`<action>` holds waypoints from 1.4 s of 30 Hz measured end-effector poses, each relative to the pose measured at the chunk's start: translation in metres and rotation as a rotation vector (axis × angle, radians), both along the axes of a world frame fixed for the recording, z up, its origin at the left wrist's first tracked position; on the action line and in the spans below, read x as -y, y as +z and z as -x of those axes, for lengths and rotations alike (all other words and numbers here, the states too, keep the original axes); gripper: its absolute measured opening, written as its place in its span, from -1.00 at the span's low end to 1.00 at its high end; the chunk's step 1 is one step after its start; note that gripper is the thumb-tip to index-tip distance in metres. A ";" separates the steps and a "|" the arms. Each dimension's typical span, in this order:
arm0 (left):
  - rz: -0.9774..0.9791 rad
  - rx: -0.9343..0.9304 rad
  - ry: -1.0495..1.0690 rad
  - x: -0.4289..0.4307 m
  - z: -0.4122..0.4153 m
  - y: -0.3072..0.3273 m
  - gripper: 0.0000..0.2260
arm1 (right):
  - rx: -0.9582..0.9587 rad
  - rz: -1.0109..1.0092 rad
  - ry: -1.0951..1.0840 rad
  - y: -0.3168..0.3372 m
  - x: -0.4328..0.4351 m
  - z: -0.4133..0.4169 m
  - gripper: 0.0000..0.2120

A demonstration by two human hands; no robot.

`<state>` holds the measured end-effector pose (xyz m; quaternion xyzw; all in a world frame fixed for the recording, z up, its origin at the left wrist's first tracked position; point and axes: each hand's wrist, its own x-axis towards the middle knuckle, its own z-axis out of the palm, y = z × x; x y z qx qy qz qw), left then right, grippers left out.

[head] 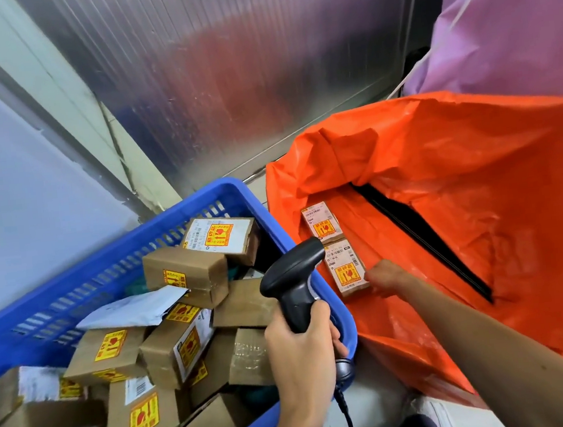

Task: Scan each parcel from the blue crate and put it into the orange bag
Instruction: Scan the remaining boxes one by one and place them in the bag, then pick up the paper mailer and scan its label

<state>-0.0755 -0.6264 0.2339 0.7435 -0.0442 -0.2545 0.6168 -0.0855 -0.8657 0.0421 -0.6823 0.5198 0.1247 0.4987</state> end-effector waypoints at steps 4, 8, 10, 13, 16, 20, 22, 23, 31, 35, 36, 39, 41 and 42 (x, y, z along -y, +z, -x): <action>-0.003 -0.050 -0.007 -0.002 -0.001 0.004 -0.88 | -0.064 0.087 0.088 0.040 0.003 0.009 -0.75; -0.031 -0.067 -0.004 -0.008 0.002 0.020 -0.85 | -0.193 0.192 0.279 0.088 -0.003 0.017 -0.83; -0.045 -0.043 0.020 -0.013 0.004 0.028 -0.85 | -0.233 0.267 0.369 0.114 -0.001 0.016 -0.79; -0.055 0.016 0.009 -0.027 0.003 0.047 -0.81 | -0.268 0.362 0.491 0.168 -0.003 0.013 -0.81; -0.047 0.089 -0.027 -0.048 -0.010 0.075 -0.79 | -0.225 0.439 0.534 0.228 -0.015 0.003 -0.71; -0.091 0.232 0.015 -0.085 -0.038 0.118 -0.79 | -0.149 0.520 0.580 0.283 -0.046 -0.018 -0.70; -0.103 0.277 0.043 -0.108 -0.050 0.143 -0.82 | -0.103 0.542 0.606 0.301 -0.067 -0.032 -0.70; -0.101 0.302 0.049 -0.118 -0.056 0.155 -0.84 | -0.080 0.552 0.622 0.308 -0.077 -0.039 -0.70; -0.303 0.510 -0.093 -0.207 -0.107 0.201 -0.94 | -0.018 0.683 0.841 0.325 -0.154 -0.093 -0.68; -0.357 0.450 -0.126 -0.249 -0.118 0.186 -0.94 | 0.034 0.750 0.848 0.316 -0.185 -0.106 -0.70; -0.366 0.427 -0.117 -0.257 -0.117 0.180 -0.93 | 0.063 0.773 0.827 0.312 -0.192 -0.107 -0.71; -0.407 0.410 -0.063 -0.277 -0.114 0.160 -0.88 | 0.202 0.807 0.719 0.286 -0.212 -0.110 -0.75; -0.436 0.473 -0.020 -0.278 -0.117 0.159 -0.85 | 0.244 0.810 0.692 0.270 -0.224 -0.113 -0.77; -0.425 0.485 -0.004 -0.279 -0.122 0.159 -0.84 | 0.228 0.825 0.736 0.264 -0.229 -0.118 -0.76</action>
